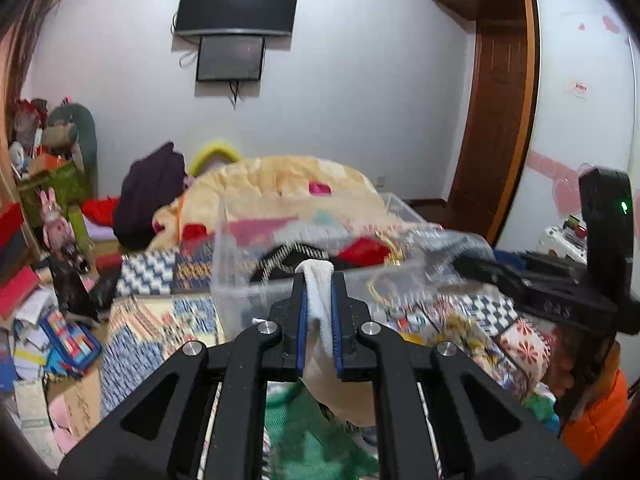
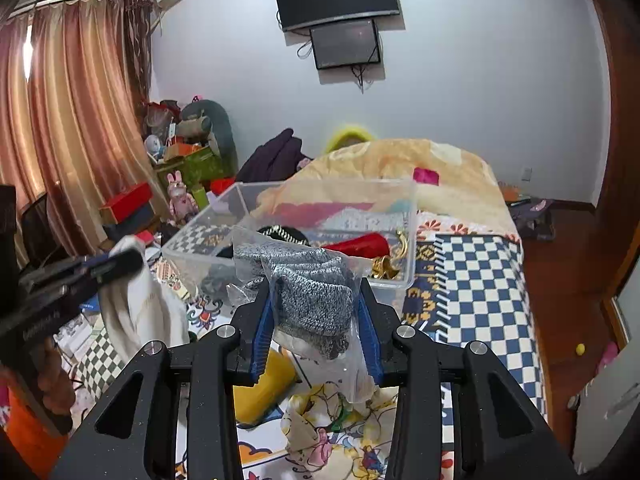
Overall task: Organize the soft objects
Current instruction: 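Lower the white sock into the box with the left tool while the right tool releases the grey item inside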
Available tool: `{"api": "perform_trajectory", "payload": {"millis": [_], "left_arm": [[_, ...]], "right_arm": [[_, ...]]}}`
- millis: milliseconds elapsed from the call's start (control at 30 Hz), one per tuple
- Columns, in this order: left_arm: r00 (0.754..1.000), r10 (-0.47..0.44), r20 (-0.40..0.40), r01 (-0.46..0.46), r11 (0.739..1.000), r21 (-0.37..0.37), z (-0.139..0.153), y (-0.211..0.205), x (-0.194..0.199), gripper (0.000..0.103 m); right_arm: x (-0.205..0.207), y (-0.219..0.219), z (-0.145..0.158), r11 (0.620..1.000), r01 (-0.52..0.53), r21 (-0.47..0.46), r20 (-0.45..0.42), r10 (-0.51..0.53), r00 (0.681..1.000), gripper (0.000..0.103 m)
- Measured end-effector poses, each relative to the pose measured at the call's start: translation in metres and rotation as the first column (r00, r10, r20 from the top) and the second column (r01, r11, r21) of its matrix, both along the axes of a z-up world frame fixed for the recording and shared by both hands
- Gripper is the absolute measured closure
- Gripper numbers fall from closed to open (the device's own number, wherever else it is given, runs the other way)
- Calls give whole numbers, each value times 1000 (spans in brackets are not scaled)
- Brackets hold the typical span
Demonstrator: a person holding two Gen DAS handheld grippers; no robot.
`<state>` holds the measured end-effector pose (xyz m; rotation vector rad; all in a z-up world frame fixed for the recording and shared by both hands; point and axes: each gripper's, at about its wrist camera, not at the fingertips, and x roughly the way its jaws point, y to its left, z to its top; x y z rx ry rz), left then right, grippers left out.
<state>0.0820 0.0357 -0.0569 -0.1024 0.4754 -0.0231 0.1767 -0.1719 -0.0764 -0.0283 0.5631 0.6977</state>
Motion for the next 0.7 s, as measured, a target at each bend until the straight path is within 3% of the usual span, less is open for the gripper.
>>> {"api": "perform_trajectory", "payload": {"millis": [400,700], "left_arm": [[990,71,122,-79,995,63,51,6,31,93],[982,139,130,-145,989,39,51,18,68,93]], "right_arm": [[15,1,25,1000,15,21,52,-16,999,68],[37,19,34,1000,8,26,59,-10,998,68]]}}
